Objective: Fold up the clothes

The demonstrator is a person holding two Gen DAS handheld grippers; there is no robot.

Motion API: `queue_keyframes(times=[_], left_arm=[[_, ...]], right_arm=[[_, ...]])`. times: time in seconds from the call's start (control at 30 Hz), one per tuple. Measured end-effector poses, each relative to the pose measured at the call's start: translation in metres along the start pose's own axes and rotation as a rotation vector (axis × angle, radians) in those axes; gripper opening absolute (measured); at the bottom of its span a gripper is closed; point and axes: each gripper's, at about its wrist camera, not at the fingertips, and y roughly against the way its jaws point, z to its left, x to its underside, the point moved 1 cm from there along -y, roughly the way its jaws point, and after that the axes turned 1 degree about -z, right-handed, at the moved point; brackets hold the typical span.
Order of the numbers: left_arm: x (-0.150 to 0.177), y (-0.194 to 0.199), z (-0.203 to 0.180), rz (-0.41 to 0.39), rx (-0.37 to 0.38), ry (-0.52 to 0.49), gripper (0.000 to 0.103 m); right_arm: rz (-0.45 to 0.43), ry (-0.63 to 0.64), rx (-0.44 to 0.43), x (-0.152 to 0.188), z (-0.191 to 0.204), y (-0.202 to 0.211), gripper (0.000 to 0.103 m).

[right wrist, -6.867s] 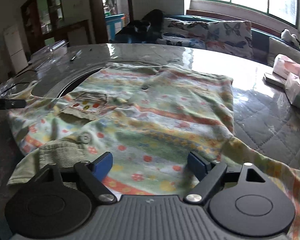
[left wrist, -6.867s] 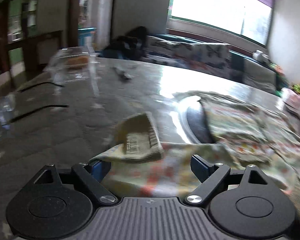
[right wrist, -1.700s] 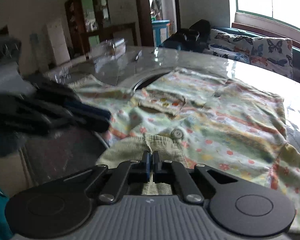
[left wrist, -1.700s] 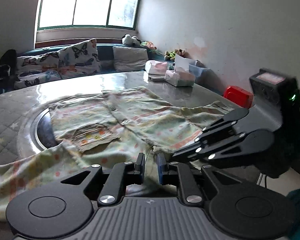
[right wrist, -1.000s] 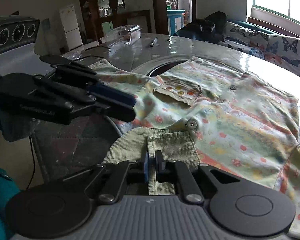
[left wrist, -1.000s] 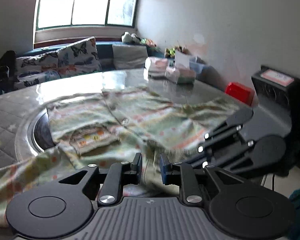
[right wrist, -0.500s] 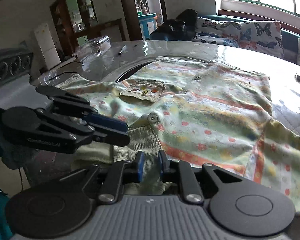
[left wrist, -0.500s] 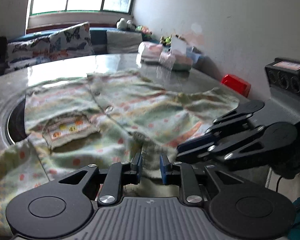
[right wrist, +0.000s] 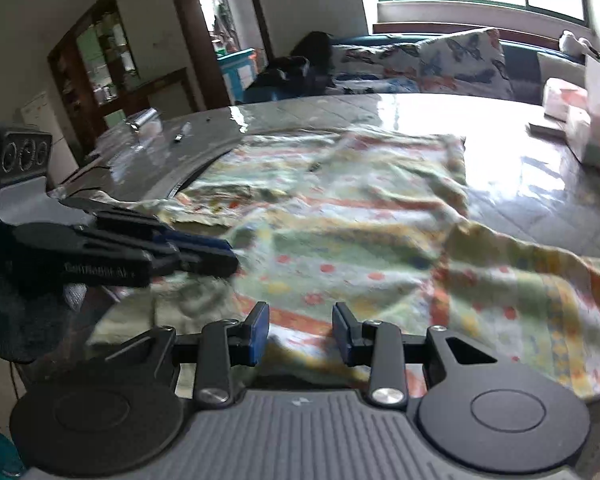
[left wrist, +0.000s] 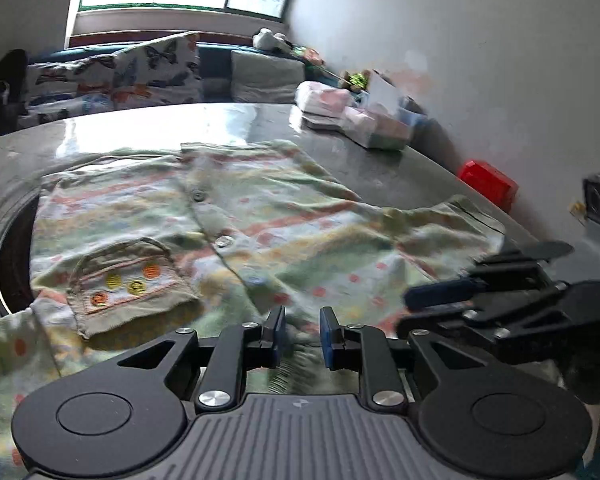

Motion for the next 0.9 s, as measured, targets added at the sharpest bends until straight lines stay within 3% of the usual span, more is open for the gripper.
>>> queue_keyframes(times=[0.23,0.33,0.4,0.73,0.9], left_arm=[[0.0,0.002,-0.006,0.003,-0.003,-0.01,0.03],[-0.001,0.004,-0.007,-0.007,-0.003,-0.005,0.033],[-0.003,0.008,-0.009,-0.024,-0.007,-0.013,0.044],[-0.013,0.017,-0.009,-0.073,-0.073,-0.01,0.068],[-0.013,0.017,-0.007,-0.073,-0.092,0.004,0.072]], right_arm=[[-0.103,-0.125,0.117,0.003,-0.039,0.029,0.042],[-0.139,-0.203,0.24,0.007,-0.073,0.044,0.046],[-0.158,-0.229,0.327,0.01,-0.093,0.053,0.05],[-0.241,-0.401,0.659,0.026,-0.175,0.09,0.055],[-0.21,-0.428,0.701,0.038,-0.195,0.092,0.055]])
